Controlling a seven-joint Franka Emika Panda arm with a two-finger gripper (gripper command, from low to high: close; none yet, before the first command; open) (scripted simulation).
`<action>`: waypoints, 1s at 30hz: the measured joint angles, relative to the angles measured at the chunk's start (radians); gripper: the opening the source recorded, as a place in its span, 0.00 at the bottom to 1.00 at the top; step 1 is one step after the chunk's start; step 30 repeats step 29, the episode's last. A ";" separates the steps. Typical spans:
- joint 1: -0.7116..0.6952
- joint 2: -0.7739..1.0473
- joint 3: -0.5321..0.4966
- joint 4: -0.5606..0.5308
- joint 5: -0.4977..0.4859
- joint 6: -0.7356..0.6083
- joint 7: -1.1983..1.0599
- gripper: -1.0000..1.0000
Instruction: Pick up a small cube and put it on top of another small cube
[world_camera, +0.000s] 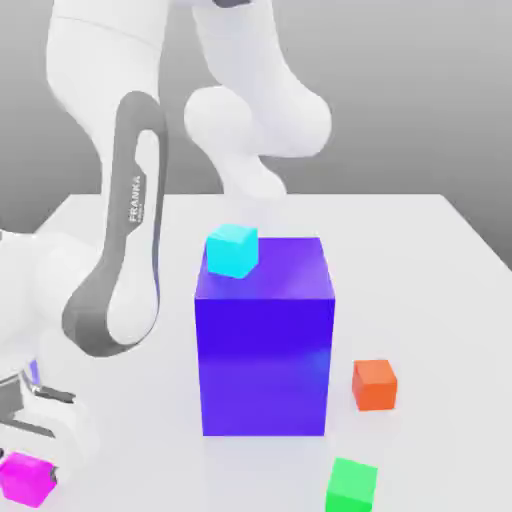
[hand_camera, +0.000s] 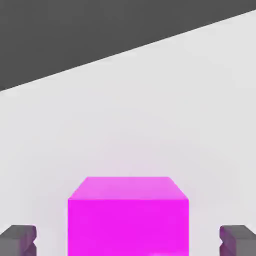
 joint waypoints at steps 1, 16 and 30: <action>0.000 0.000 0.000 0.000 0.000 0.000 0.000 0.00; 0.250 -0.244 0.056 -0.093 -0.119 -0.145 0.243 0.00; 0.518 -0.210 0.194 -0.146 -0.235 -0.053 0.529 1.00</action>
